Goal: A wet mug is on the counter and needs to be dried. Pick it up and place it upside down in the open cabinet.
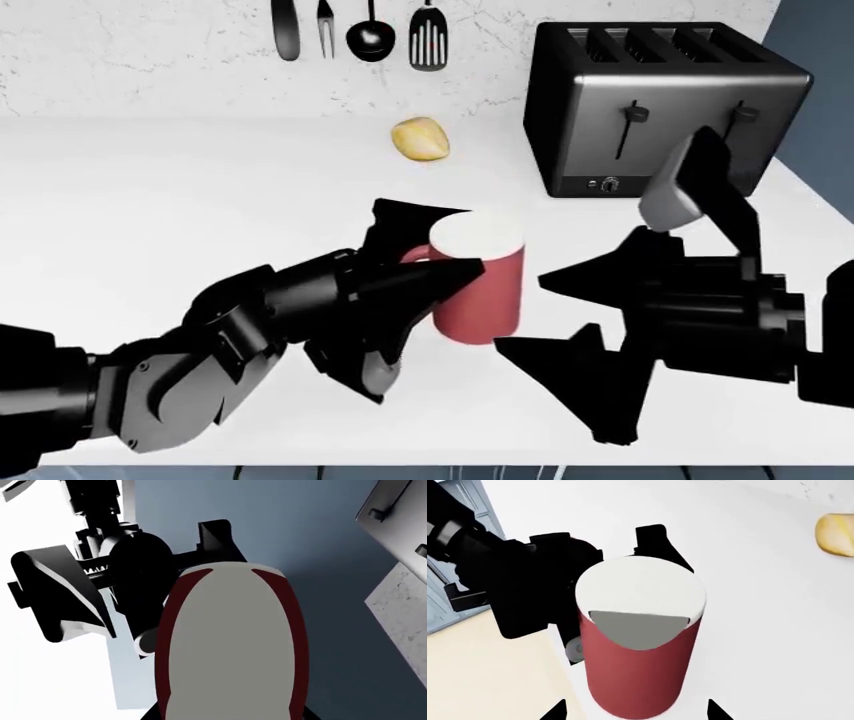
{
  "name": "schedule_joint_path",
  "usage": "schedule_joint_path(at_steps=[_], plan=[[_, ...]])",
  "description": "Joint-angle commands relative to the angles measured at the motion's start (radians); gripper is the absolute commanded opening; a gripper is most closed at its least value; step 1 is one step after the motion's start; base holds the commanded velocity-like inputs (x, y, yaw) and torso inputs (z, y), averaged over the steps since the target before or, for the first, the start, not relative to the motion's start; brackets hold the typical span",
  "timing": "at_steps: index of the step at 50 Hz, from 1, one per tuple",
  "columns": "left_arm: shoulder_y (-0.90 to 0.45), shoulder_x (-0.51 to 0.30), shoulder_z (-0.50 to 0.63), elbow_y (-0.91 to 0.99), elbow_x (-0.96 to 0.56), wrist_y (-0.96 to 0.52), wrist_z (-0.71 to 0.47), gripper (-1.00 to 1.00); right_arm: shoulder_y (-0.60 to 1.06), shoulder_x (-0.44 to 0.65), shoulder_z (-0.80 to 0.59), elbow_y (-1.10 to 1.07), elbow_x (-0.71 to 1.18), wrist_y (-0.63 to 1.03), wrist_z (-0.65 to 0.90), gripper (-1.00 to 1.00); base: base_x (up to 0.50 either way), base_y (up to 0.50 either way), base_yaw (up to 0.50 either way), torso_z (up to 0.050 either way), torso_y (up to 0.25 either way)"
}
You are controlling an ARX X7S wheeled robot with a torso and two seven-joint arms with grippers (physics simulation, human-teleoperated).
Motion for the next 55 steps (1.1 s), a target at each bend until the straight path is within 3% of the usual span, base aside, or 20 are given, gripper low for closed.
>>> schedule_joint_path(at_steps=[1,55], plan=[[0.001,-0.014,-0.036,0.048,-0.041,0.027,-0.026,-1.00,0.006,-0.012,-0.023,0.004,-0.024,-0.019,-0.015,1.00,0.00,0.00,0.00,0.000,0.000],[0.052,0.022,-0.054,0.007,-0.024,0.039,-0.049,-1.00,-0.016,-0.051,-0.106,0.027,-0.117,-0.094,-0.086,1.00,0.00,0.00,0.00,0.000,0.000]])
